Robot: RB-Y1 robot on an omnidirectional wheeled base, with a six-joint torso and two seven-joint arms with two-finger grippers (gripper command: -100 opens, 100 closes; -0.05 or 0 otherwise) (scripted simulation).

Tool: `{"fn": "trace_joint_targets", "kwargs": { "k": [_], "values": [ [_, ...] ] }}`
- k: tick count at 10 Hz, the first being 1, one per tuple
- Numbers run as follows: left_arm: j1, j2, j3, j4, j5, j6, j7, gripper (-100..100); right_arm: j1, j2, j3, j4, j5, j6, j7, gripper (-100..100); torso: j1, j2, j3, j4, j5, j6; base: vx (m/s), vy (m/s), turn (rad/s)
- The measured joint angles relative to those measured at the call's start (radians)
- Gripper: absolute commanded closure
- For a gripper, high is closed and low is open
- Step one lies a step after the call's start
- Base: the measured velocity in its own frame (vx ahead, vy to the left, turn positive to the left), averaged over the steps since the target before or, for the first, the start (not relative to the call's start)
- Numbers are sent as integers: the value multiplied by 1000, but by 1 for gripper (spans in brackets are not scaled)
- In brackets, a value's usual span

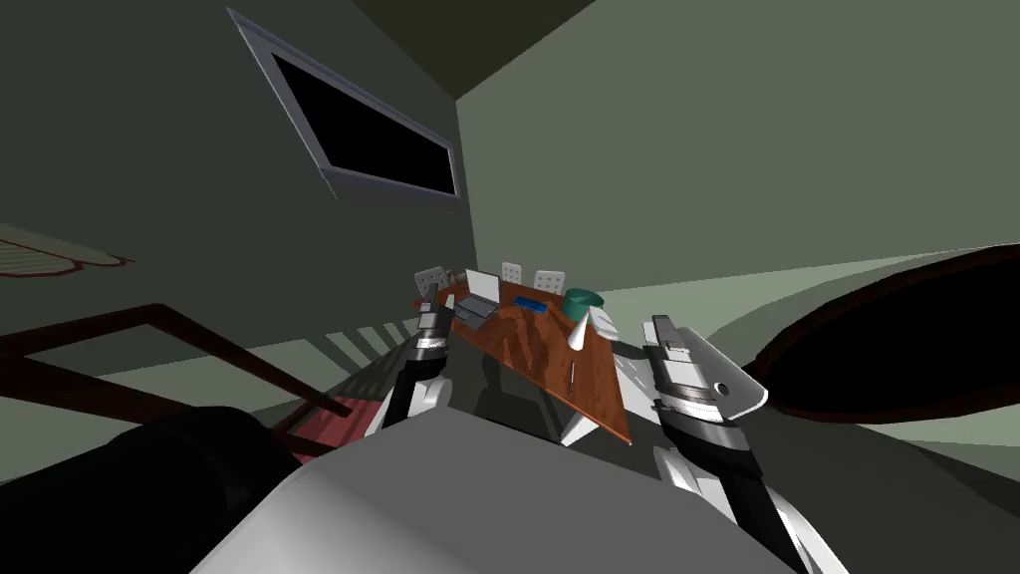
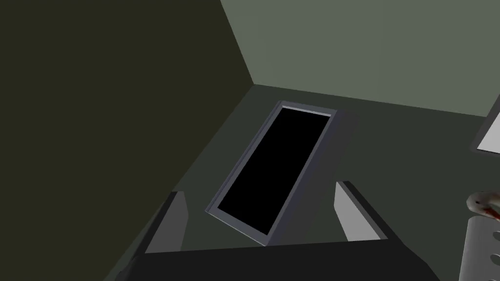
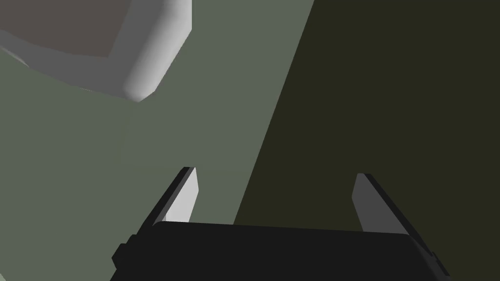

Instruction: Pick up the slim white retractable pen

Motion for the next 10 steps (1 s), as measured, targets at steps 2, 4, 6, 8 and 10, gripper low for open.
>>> {"fn": "trace_joint_targets", "kwargs": {
  "k": [2, 4, 6, 8, 10],
  "values": [
    [0, 0, 0, 0, 0, 0, 0, 0, -6, -46, 1, 42, 50, 6, -1, -100, -1, 1, 1, 0, 0, 1, -79, -64, 303],
    [0, 0, 0, 0, 0, 0, 0, 0, -13, -82, 3, 72, 98, 15, -1, -100, 0, -2, -1, -1, -1, 0, -55, -46, 256],
    [0, 0, 0, 0, 0, 0, 0, 0, -10, -121, -2, 101, 142, 13, -4, -100, 2, -7, -6, -5, -2, -3, -73, -46, 287],
    [0, 0, 0, 0, 0, 0, 0, 0, -7, -148, 11, 130, 197, 24, 2, -100, 3, -12, -10, -8, -3, -5, -71, -39, 287],
    [0, 0, 0, 0, 0, 0, 0, 0, -17, -191, 10, 171, 248, 35, -4, -100, 3, -14, -11, -8, -3, -5, -71, -47, 300]
  ]
}}
